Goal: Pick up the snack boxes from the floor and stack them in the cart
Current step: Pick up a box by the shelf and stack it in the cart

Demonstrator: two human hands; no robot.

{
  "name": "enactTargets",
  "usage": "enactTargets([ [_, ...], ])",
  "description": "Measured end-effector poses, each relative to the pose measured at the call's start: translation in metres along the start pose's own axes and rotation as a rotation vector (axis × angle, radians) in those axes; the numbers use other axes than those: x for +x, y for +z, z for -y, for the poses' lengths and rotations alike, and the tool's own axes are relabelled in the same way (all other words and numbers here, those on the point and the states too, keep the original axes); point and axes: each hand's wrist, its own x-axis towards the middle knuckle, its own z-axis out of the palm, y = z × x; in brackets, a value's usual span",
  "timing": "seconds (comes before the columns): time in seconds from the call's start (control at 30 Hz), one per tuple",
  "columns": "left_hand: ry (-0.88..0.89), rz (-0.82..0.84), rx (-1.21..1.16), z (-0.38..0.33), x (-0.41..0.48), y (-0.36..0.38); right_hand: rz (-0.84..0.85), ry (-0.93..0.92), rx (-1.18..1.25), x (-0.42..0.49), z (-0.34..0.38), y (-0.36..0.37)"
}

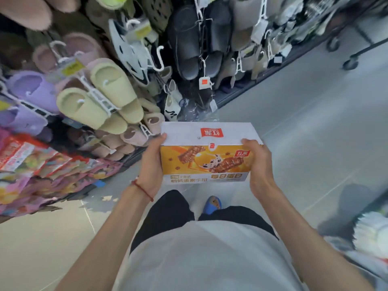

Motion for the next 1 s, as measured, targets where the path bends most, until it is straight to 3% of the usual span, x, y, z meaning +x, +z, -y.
enactTargets([
  [0.63, -0.151, 0.553, 0.270, -0.056, 0.225, 0.294, -0.383, -0.096, 0.269, 0.185, 0.138, -0.172],
  [1.0, -0.228, 0.682, 0.414, -0.081, 0.339, 0.482, -0.460, -0.050, 0.406, 0.297, 0.227, -0.277],
])
